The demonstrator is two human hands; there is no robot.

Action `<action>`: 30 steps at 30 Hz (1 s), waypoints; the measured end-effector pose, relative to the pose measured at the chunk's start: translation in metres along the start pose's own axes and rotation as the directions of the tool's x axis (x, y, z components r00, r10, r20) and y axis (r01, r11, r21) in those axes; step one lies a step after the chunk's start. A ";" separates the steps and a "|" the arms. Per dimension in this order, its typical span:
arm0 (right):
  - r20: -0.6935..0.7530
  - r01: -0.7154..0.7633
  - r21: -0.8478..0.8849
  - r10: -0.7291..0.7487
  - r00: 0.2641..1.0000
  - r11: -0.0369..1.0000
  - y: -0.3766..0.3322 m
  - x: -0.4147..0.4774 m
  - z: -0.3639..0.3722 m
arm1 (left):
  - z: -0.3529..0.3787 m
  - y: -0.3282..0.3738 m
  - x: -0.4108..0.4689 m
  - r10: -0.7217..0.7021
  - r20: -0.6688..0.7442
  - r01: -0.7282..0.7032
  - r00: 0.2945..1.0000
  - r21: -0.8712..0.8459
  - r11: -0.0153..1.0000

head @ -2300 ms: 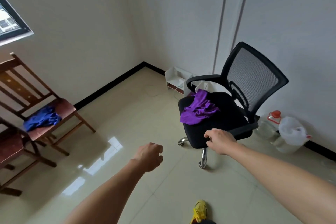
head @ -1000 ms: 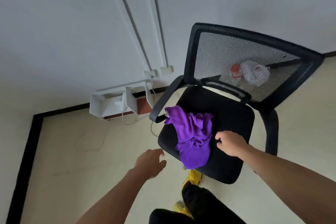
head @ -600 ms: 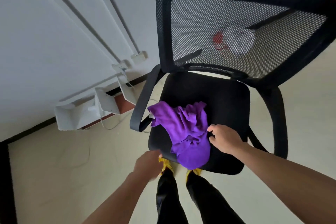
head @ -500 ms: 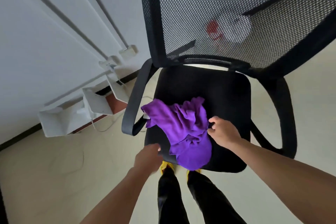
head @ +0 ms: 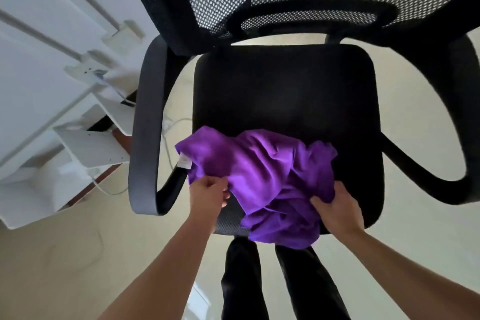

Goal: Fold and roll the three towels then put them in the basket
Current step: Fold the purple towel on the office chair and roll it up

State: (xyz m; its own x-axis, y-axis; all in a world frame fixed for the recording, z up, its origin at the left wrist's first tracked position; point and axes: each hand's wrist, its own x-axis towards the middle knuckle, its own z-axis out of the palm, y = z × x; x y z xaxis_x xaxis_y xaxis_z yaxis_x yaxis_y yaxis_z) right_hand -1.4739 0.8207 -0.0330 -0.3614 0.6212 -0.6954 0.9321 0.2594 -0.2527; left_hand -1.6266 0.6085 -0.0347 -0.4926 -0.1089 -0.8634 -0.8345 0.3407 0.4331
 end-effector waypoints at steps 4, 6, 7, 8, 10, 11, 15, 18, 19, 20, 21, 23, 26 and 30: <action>-0.130 0.143 -0.182 -0.168 0.977 0.973 -0.007 -0.013 -0.011 | 0.005 0.022 -0.004 -0.017 -0.089 0.016 0.996 -0.011 1.000; -0.171 0.344 -0.342 -0.418 0.892 0.874 -0.031 -0.007 -0.010 | 0.007 0.034 -0.002 -0.029 -0.144 0.020 0.989 -0.063 0.998; -0.146 0.422 -0.423 -0.519 0.842 0.802 -0.044 -0.002 -0.009 | 0.008 0.040 -0.001 -0.035 -0.143 0.021 0.989 -0.098 0.995; -0.076 0.486 -0.490 -0.591 0.803 0.723 -0.058 0.004 -0.008 | 0.009 0.046 0.000 -0.038 -0.131 0.021 0.991 -0.130 0.991; 0.150 0.600 -0.581 -0.652 0.743 0.550 -0.080 0.014 -0.004 | 0.011 0.061 0.001 -0.038 -0.088 0.022 0.995 -0.172 0.985; 0.250 0.637 -0.597 -0.641 0.726 0.488 -0.085 0.019 -0.002 | 0.012 0.070 0.001 -0.045 -0.058 0.033 0.997 -0.197 0.980; 0.135 0.590 -0.324 -0.581 0.803 0.740 -0.092 0.031 -0.010 | 0.021 0.120 0.003 -0.079 0.140 0.125 0.987 -0.366 0.922; -0.023 0.312 0.250 -0.316 0.948 0.917 -0.092 0.051 -0.033 | 0.036 0.155 0.008 0.002 0.243 0.092 0.970 -0.372 0.924; -0.037 0.230 0.336 -0.231 0.972 0.913 -0.089 0.059 -0.041 | 0.042 0.164 0.010 0.030 0.257 0.058 0.966 -0.328 0.943; -0.038 0.160 0.387 -0.158 0.987 0.908 -0.086 0.068 -0.049 | 0.047 0.169 0.013 0.059 0.246 0.010 0.967 -0.267 0.964; -0.028 0.099 0.420 -0.096 0.995 0.902 -0.081 0.078 -0.056 | 0.049 0.171 0.016 0.093 0.213 -0.050 0.973 -0.197 0.979; -0.002 0.011 0.452 -0.011 1.000 0.892 -0.069 0.094 -0.066 | 0.048 0.162 0.022 0.208 0.065 -0.208 0.976 -0.014 0.978; -0.103 -0.024 0.273 0.054 0.993 0.962 -0.050 0.104 -0.073 | 0.032 0.124 0.032 0.441 -0.131 -0.349 0.888 0.434 0.831; -0.279 0.222 0.065 -0.196 0.940 0.973 -0.061 0.102 -0.070 | 0.012 0.070 0.040 0.373 -0.249 -0.186 0.894 0.551 0.814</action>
State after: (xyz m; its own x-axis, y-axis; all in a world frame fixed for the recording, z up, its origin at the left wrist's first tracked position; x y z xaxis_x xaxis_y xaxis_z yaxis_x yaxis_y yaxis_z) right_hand -1.5688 0.9199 -0.0415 -0.5291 0.7393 -0.4165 0.8279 0.3422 -0.4443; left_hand -1.7020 0.6396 -0.0419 -0.8131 -0.2032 -0.5455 -0.4513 0.8121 0.3700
